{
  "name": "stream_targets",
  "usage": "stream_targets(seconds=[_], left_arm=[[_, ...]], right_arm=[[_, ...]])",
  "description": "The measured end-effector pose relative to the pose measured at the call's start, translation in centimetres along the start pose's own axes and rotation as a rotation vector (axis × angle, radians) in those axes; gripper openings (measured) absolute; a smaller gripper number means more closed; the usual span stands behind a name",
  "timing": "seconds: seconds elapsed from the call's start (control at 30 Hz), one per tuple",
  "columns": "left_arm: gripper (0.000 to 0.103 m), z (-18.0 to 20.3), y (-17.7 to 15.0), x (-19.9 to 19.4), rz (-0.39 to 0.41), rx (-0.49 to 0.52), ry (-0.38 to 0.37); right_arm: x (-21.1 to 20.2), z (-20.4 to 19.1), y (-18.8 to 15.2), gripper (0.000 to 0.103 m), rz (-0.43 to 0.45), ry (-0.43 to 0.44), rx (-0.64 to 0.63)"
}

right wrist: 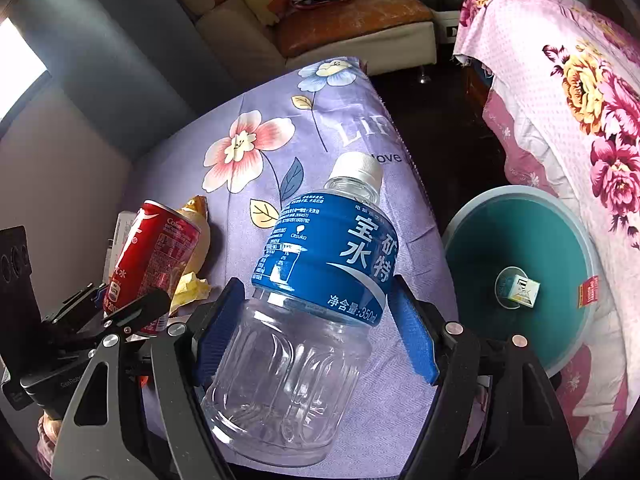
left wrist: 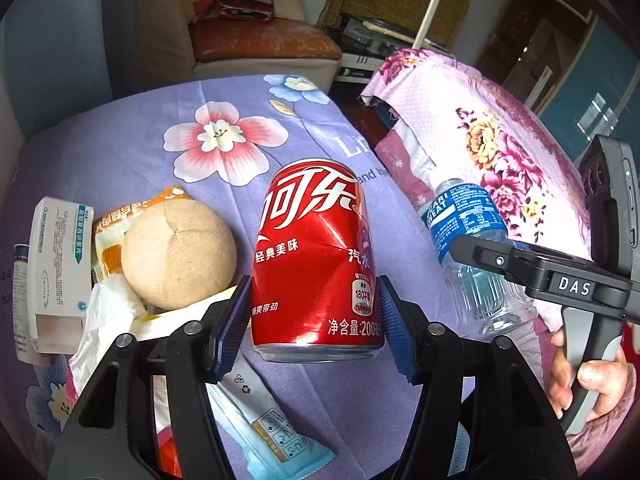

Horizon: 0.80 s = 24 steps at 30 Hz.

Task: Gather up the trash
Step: 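Carry the cola can and water bottle over the teal bin and release both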

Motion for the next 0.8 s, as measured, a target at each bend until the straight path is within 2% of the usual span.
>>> stream_targets(seconds=[0.2, 0.5, 0.8], left_arm=[[0.062, 4.8, -0.2, 2.6, -0.048, 0.081, -0.024], [0.062, 12.1, -0.5, 6.8, -0.121, 0.211, -0.058], [0.062, 18.4, -1.6, 11.3, -0.199, 0.304, -0.08]], right_arm=[[-2.2, 4.3, 0.3, 0.07, 0.056, -0.006, 0.073], [-5.5, 12.6, -0.3, 0.07, 0.134, -0.071, 0.189], [-7.4, 19.9, -2.4, 0.07, 0.145, -0.132, 0.297]])
Point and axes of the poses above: each gripper's, at about its wrist camera, not at the fingertips, and x roughly the way its jaws point, z to its right, y to its top, the point moved 4 cm from there along x, roughly the way its jaws point, and after that the axes turned 7 degrees about z, right-handed, at the moved point
